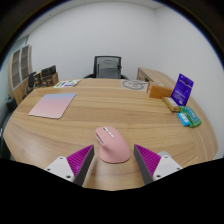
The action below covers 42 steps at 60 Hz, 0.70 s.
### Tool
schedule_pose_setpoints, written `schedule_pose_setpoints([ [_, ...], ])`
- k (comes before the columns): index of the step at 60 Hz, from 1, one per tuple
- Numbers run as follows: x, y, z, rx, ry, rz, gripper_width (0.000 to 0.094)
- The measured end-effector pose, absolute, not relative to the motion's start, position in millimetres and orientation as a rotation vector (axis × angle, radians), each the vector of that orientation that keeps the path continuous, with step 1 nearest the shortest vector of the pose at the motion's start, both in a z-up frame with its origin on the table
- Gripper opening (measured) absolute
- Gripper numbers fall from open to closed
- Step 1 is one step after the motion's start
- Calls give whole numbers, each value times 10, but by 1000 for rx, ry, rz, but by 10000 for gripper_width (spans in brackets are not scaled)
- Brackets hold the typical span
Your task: Arrange mouse
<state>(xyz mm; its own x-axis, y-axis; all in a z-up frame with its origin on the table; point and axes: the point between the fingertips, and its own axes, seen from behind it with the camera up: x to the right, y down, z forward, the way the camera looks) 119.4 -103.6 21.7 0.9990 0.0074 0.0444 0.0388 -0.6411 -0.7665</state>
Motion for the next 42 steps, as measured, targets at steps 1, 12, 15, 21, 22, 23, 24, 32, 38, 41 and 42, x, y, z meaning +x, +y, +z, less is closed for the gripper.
schedule_pose_setpoints([
  [1, 1219, -994, 171, -2274, -39, -45, 829],
  [12, 1305, -757, -81, -2329, -10, -6, 844],
  [15, 1326, -688, -129, -2331, 1, 9, 838],
  [21, 1392, -545, -134, -2330, 46, -4, 841],
  [22, 1403, -522, -135, -2328, 52, -10, 843],
  [23, 1404, -502, -136, -2327, 57, -15, 846],
  [24, 1415, -481, -139, -2326, 63, -20, 844],
  [32, 1515, -345, -130, -2315, 129, -63, 841],
  [38, 1568, -257, -117, -2299, 170, -118, 834],
  [41, 1589, -208, -113, -2290, 187, -146, 815],
  [42, 1592, -197, -115, -2289, 195, -153, 800],
])
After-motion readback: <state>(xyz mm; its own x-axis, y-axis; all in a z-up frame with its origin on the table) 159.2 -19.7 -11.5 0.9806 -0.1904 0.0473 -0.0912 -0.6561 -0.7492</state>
